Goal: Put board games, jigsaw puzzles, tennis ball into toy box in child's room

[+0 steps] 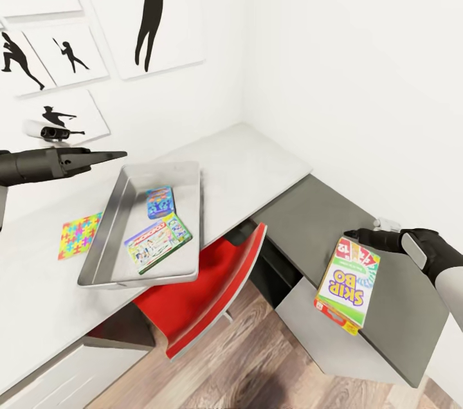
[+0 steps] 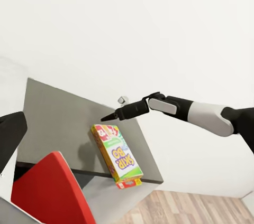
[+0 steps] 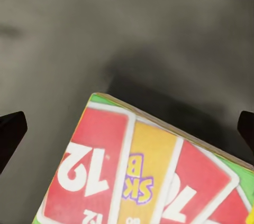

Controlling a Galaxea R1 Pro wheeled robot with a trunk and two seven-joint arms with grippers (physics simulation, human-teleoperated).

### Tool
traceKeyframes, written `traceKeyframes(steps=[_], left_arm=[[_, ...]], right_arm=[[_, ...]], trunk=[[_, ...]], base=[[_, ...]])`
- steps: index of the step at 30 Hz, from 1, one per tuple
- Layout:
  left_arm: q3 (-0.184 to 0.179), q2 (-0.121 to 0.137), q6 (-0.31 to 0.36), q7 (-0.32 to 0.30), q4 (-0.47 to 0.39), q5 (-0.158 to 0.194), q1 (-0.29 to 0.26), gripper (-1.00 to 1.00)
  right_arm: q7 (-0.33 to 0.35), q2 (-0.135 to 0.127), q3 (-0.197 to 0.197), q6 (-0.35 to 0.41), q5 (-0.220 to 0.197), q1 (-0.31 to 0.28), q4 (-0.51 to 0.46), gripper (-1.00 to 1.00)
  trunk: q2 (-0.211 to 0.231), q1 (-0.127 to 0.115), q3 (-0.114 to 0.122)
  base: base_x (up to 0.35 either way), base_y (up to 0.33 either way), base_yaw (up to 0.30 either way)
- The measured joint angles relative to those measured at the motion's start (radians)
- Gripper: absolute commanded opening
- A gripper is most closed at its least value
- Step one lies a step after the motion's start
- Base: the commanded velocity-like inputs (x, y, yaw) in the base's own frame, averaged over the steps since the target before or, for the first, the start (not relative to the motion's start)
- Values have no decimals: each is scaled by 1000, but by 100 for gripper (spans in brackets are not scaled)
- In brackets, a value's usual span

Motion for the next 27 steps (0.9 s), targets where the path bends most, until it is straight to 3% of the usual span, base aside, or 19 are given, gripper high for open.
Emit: traceKeyframes(steps=[15, 27], left_arm=[[-3, -1, 0, 0, -2, 1, -12, 100], [-2, -1, 0, 0, -2, -1, -12, 100]], right_arm=[[-31, 0, -33, -1, 0, 0, 1, 100], [-32, 2, -36, -5, 0, 0, 1, 100]], trunk=[[0, 0, -23], [0, 0, -41]], base=[[0, 1, 0], [0, 102, 0]])
